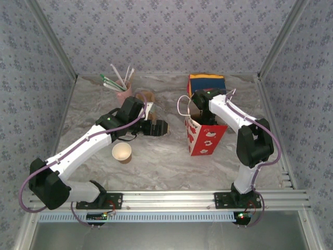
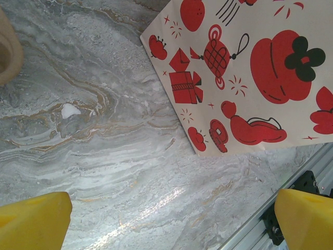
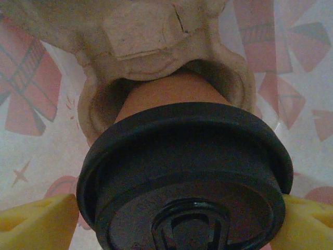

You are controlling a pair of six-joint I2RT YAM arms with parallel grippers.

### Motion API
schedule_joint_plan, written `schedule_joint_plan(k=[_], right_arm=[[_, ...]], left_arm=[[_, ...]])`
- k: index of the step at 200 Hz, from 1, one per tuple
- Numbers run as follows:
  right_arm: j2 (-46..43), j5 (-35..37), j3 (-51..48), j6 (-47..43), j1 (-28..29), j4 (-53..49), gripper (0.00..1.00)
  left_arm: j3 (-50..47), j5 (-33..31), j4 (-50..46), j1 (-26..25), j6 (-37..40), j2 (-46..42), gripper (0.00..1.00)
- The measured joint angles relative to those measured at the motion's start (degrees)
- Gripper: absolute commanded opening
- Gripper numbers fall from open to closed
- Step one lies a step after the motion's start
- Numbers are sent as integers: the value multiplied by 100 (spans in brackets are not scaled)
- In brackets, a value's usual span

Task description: Pack the takeout coffee

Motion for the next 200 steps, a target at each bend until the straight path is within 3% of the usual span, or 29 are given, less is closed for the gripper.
schedule_joint_plan(k=[200], right_arm=[[-92, 42, -87, 105, 26, 92, 94]], left_arm=[[-55, 0, 48, 0, -17, -120, 100]])
